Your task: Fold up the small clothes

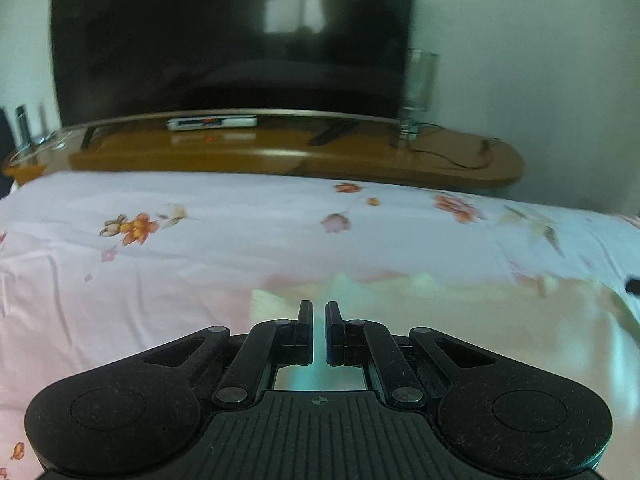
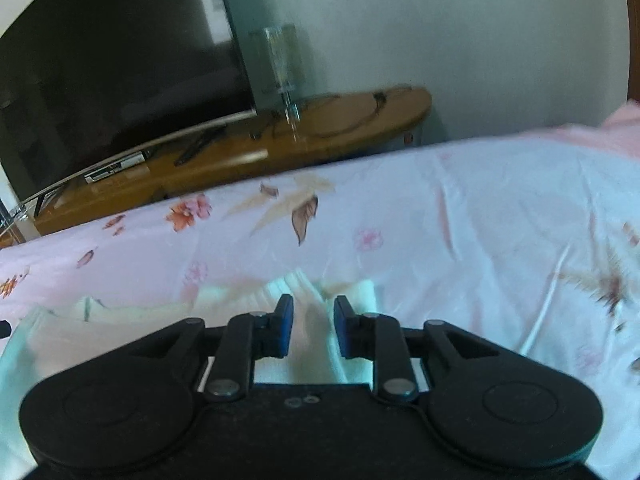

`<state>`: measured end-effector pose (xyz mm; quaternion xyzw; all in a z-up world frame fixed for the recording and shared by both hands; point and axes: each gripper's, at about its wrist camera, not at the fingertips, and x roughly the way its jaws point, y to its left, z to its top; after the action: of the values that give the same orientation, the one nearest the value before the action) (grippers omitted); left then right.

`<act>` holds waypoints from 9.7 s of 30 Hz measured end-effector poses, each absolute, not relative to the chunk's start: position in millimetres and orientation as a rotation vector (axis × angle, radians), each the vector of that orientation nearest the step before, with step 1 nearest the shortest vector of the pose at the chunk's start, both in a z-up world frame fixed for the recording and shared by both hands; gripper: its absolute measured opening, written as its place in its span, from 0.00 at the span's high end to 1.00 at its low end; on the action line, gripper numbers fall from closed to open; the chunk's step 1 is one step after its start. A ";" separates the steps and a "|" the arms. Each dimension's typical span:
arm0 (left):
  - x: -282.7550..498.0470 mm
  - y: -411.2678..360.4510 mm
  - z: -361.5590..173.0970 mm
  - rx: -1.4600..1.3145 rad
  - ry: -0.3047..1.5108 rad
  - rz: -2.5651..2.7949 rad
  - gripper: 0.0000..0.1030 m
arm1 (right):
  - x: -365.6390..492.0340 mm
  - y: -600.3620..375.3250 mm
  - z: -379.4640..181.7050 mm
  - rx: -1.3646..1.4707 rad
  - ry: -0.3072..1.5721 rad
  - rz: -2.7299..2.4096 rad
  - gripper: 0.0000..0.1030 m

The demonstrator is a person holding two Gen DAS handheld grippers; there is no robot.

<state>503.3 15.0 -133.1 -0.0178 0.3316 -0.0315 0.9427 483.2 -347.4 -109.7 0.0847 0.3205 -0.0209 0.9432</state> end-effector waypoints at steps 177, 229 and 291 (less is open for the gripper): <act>343.4 60.2 -220.7 -1.049 0.658 -0.025 0.21 | 360.8 -202.6 -133.2 0.049 0.754 0.189 0.55; 400.4 -96.6 -151.7 -0.314 0.782 -0.310 0.34 | 336.0 -366.8 -131.8 0.567 0.831 0.085 0.58; 466.2 -129.2 -148.1 -0.299 0.794 -0.275 0.34 | 381.0 -351.8 -74.4 0.256 0.687 0.047 0.77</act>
<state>466.2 -129.2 -148.1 -0.1448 0.3838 -0.1328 0.9023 381.0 -351.8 -74.4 0.1253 0.3358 0.0229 0.9333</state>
